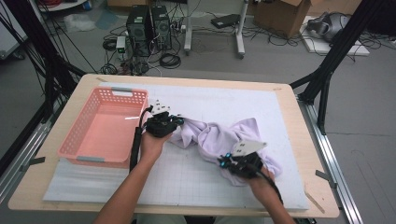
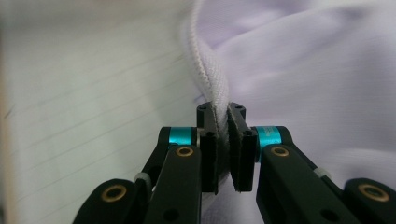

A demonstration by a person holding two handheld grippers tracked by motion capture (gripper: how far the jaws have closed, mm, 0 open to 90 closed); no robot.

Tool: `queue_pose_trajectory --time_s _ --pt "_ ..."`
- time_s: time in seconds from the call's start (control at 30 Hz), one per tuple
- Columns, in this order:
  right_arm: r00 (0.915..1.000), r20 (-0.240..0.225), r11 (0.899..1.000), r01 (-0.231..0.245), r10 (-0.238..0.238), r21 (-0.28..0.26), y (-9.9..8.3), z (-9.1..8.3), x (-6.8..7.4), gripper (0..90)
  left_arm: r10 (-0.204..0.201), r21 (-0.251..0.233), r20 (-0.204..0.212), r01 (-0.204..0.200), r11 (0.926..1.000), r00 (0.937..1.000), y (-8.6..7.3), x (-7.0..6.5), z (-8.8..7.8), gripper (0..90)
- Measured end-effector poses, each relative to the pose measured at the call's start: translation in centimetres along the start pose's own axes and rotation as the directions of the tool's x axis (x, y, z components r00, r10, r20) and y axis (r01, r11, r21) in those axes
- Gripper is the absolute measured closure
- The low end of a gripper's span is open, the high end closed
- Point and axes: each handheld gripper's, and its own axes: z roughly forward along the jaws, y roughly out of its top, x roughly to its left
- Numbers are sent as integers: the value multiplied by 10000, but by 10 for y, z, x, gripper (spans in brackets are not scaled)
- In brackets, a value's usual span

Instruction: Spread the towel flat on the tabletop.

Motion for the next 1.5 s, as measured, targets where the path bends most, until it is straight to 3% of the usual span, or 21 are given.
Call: queue_pose_trajectory --time_s 0.07,0.17,0.33,0.4,0.47,0.53,0.57,0.63,0.7,0.73,0.77,0.8,0.87,1.0,1.03,1.13,1.2,1.27,1.33,1.43,1.5 --pt "9980 485 9988 -401 414 -286 6 -12 -21 843 -102 -120 -145 101 9999 9998 1 3 3 842" --pt "9855 1330 9940 -1006 1056 -436 16 -25 -55 844 -237 -94 -339 234 9997 9991 -1 6 8 842" --pt "9556 2567 9895 -1384 1445 -414 25 -31 -102 844 -397 42 -312 398 9992 9987 -5 10 13 820" --pt "9365 2991 9829 -1795 1832 -401 26 -31 -121 845 -473 -12 -354 473 9989 9983 -5 9 14 727" --pt "9085 3454 9714 -2322 2351 -503 22 -31 -138 846 -533 -8 -267 533 9986 9982 -5 8 15 647" --pt "8652 3976 9505 -3018 3053 -731 14 -31 -155 847 -587 20 -244 588 9983 9980 -5 7 15 535" --pt "8490 4143 9421 -3263 3279 -769 11 -32 -160 846 -685 -9 -117 685 9977 9976 -5 7 15 483" --pt "8020 4653 9215 -3775 3746 -911 1 -34 -172 846 -603 29 83 603 9982 9981 -4 3 15 414" --pt "7438 5353 9059 -4092 4004 -1090 -6 -38 -178 846 -384 -30 51 384 9993 9993 -3 -1 13 408" --pt "7218 5534 8982 -4216 4156 -1246 -8 -42 -181 844 -405 -107 98 406 9991 9991 -2 -1 11 403" --pt "7061 5592 8900 -4319 4345 -1461 -11 -46 -183 838 -385 -128 180 387 9992 9991 -1 -1 9 399" --pt "7030 5512 8836 -4405 4494 -1586 -12 -49 -184 823 -429 -140 256 432 9990 9988 -1 -1 8 398" --pt "7110 5536 8906 -4318 4335 -1428 -13 -53 -183 727 -410 -75 441 414 9991 9982 -2 -3 6 399" --pt "7519 5128 9071 -3871 4144 -1654 -12 -61 -171 523 -223 288 910 197 9994 9956 -12 -9 10 444" --pt "7643 4965 9105 -3688 4115 -1869 -12 -64 -167 509 -291 405 1124 247 9989 9932 -16 -12 12 445" --pt "7860 4833 9226 -3189 3854 -2171 -10 -74 -152 480 -270 1175 1788 59 9931 9835 -23 -24 24 435" --pt "8054 4614 9268 -2949 3721 -2325 -8 -81 -144 482 86 1253 2026 -346 9915 9792 -25 -36 31 433" --pt "8440 4039 9324 -2810 3529 -2274 -5 -85 -136 479 552 1305 2086 -838 9879 9764 -26 -48 39 423" --pt "8815 3597 9499 -2574 3059 -1770 -4 -82 -124 479 873 1584 1965 -1195 9801 9766 -27 -57 49 401" --pt "9190 3022 9669 -2309 2533 -1083 -10 -71 -106 483 1210 1895 1690 -1527 9699 9782 -31 -65 60 408" --pt "9347 2735 9739 -2186 2270 -611 -18 -61 -97 485 1582 2157 1491 -1882 9582 9761 -34 -69 65 483"
